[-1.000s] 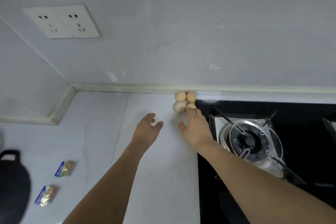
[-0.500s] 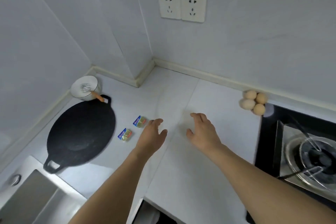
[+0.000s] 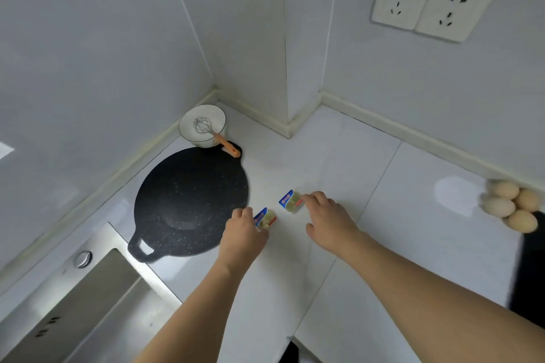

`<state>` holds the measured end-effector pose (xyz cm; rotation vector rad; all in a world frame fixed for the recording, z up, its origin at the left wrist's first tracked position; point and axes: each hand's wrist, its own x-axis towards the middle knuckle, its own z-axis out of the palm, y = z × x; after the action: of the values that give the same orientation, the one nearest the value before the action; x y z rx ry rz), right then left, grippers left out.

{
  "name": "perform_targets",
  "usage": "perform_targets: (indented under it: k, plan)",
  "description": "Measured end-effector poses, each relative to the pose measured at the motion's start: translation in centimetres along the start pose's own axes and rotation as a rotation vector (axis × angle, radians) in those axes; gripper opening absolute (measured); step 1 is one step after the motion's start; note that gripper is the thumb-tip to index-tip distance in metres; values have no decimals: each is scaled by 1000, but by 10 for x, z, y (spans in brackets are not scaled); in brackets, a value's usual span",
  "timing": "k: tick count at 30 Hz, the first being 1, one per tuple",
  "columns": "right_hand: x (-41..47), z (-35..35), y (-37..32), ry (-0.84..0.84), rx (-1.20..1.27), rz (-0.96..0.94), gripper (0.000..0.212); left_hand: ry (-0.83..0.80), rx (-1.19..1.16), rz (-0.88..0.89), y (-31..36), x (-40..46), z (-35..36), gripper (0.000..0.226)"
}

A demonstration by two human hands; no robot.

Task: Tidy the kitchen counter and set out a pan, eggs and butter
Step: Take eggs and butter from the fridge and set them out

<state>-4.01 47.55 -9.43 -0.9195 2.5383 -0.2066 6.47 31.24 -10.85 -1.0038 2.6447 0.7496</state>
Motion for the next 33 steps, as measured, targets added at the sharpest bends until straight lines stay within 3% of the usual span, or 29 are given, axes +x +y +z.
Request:
perform_targets:
  k: [8,14,18,24,33]
  plan:
    - [54,4,-16,-57,-248,-123,75,-83,112,101,-3,19,15,42]
    - [61,15,-20,-105,-355,-120,43,-72,119,156,-6,28,15,30]
    - [47,17,-3,-106,-336,-101,36,-74,101,150,0,27,13,29]
    - [-9,10,56,-59,-194,84,36,-114,105,241,40,19,27,24]
    - [-126,-6,178,-5,-23,543,39,-298,172,540,174,0,83,21]
